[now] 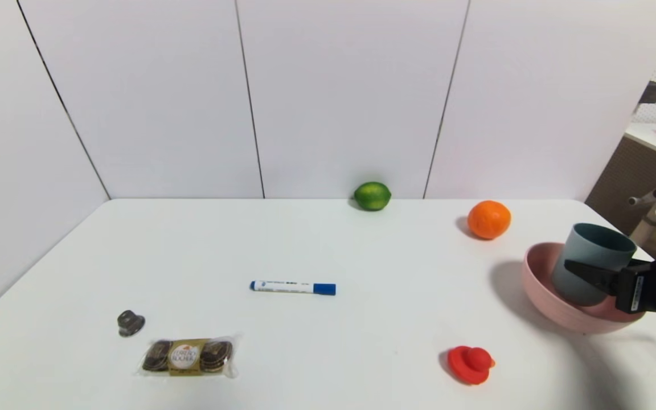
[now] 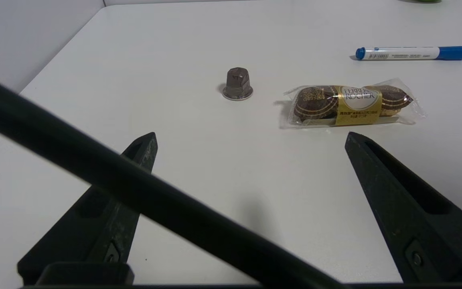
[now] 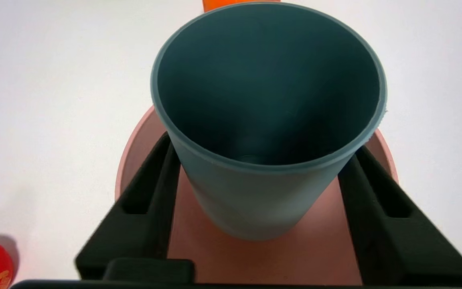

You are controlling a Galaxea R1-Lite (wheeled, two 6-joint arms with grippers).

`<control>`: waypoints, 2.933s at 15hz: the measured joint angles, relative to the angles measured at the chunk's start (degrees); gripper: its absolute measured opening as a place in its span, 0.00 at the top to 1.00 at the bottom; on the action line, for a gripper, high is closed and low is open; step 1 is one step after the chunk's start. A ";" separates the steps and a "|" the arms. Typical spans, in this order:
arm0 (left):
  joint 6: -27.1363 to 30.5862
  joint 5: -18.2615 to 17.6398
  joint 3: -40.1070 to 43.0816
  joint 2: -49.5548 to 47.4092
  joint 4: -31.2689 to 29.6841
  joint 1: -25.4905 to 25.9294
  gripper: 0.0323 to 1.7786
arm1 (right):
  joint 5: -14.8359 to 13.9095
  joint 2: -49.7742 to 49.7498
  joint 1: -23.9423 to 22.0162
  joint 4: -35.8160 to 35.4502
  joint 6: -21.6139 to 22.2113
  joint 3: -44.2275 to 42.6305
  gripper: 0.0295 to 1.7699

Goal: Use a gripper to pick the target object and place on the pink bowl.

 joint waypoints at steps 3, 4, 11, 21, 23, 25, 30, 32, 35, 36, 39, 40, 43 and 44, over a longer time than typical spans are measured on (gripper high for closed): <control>0.00 0.00 0.00 0.00 0.00 0.00 0.05 | -0.02 -0.07 0.00 -0.01 -0.13 0.00 0.22; 0.00 0.01 0.00 0.00 0.00 0.00 0.05 | -0.06 -0.09 0.00 -0.04 -0.13 0.02 0.20; 0.00 0.00 -0.02 0.00 0.00 0.00 0.05 | -0.09 -3.58 -0.09 -0.12 -0.02 -2.84 0.10; 0.02 0.01 0.00 0.00 0.00 0.00 0.05 | -0.20 -19.98 0.57 -8.35 0.01 -2.22 0.05; 0.00 0.01 0.00 0.00 0.00 0.00 0.05 | -0.33 -24.83 0.96 -9.29 0.06 0.38 0.05; 0.00 0.00 0.00 0.00 0.00 0.00 0.05 | -0.61 -29.79 1.29 -10.01 0.30 3.30 0.05; 0.02 -0.02 0.00 0.00 0.00 0.00 0.05 | -2.93 -45.90 8.63 -9.02 2.85 10.76 0.04; 0.00 -0.02 0.00 0.00 0.00 0.00 0.05 | -3.86 -53.05 12.76 -7.03 3.36 14.77 0.04; 0.00 0.00 0.00 0.00 0.00 0.02 0.05 | -7.41 -62.16 16.86 0.71 3.15 19.74 0.04; -0.02 0.01 0.00 0.00 0.00 0.02 0.05 | -8.16 -63.87 17.47 3.28 3.15 20.69 0.04; 0.00 0.00 0.00 0.00 0.00 0.00 0.05 | -8.18 -66.71 17.02 7.55 3.06 21.44 0.04; 0.00 -0.05 0.00 0.00 0.00 0.02 0.05 | -8.05 -67.61 16.03 7.80 3.04 21.74 0.04; 0.00 0.00 0.00 0.00 0.00 0.00 0.05 | -7.66 -72.05 14.79 11.65 2.77 22.16 0.04; 0.00 0.00 0.00 0.00 0.00 -0.01 0.05 | -7.61 -74.29 14.65 14.49 2.62 22.19 0.04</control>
